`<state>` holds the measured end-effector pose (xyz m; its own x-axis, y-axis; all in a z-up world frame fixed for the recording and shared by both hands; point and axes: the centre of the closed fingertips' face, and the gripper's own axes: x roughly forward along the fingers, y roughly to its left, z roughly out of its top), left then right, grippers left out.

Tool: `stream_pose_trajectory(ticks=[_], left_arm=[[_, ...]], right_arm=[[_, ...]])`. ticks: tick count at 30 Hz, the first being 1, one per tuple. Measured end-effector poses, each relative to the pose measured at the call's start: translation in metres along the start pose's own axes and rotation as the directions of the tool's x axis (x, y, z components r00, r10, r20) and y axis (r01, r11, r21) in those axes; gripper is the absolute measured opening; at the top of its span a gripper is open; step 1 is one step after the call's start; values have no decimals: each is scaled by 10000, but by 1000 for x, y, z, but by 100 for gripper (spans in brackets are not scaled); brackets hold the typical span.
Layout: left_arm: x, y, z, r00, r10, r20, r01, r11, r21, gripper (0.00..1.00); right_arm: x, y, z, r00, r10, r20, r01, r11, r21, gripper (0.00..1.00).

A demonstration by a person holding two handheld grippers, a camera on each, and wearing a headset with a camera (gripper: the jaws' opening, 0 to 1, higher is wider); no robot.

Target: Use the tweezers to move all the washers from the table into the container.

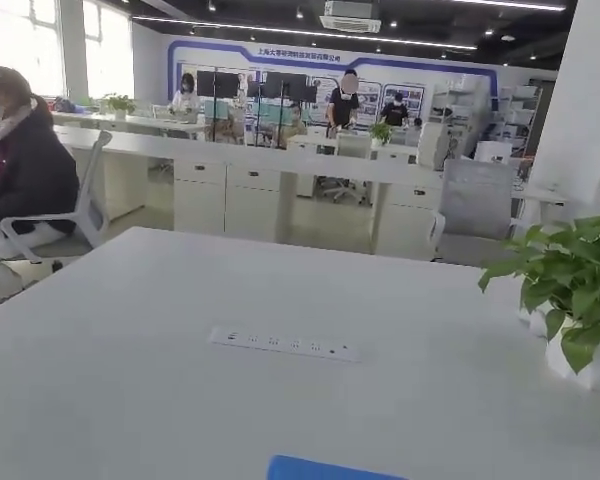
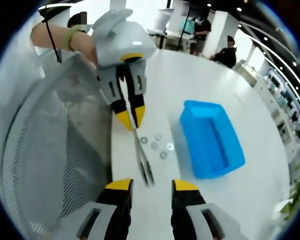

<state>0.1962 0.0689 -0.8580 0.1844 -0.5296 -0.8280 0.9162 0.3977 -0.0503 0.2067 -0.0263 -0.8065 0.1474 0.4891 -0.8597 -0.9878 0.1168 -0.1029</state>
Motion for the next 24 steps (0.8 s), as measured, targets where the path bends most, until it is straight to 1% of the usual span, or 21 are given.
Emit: stream_pose_trajectory(ticks=[3, 6, 7, 10, 11, 14, 15, 19, 22, 24], left_arm=[[4, 0, 0, 9999, 56, -150, -54, 9999, 86, 1], [6, -2, -2, 9995, -5, -317, 16, 9993, 364, 0], [6, -3, -2, 9994, -18, -336, 36, 9984, 556, 0], [5, -5, 1, 9997, -100, -244, 120, 9965, 826, 0], [2, -7, 3, 9999, -160, -61, 166, 9925, 1211, 0], [-9, -9, 9, 9995, -140, 280, 97, 9888, 1486, 0], [-14, -9, 12, 9990, -56, 449, -17, 9870, 1607, 0], [-37, -14, 25, 9934, 79, 1143, -300, 9808, 1929, 0], [-50, -19, 30, 9911, 189, 1321, -470, 9760, 2128, 0], [-56, -22, 32, 9902, 200, 1383, -498, 9751, 2160, 0]], right_arm=[[-3, -2, -3, 9999, -118, 38, 117, 9999, 121, 28], [-5, -2, -6, 9999, -166, 42, 165, 9996, 220, 27], [-5, -2, -7, 9998, -189, 46, 188, 9995, 249, 27], [-5, -2, -8, 9996, -270, 93, 267, 9991, 332, 28], [-4, -1, -8, 9995, -272, 150, 266, 9989, 376, 28], [-1, 3, -6, 9994, -218, 282, 207, 9990, 393, 28], [0, 4, -6, 9994, -146, 299, 134, 9992, 389, 27], [7, 11, -1, 9992, 77, 402, -89, 9995, 299, 27], [13, 16, 3, 9983, 277, 521, -290, 9993, 238, 27], [18, 21, 5, 9983, 391, 434, -395, 9992, 79, 27]])
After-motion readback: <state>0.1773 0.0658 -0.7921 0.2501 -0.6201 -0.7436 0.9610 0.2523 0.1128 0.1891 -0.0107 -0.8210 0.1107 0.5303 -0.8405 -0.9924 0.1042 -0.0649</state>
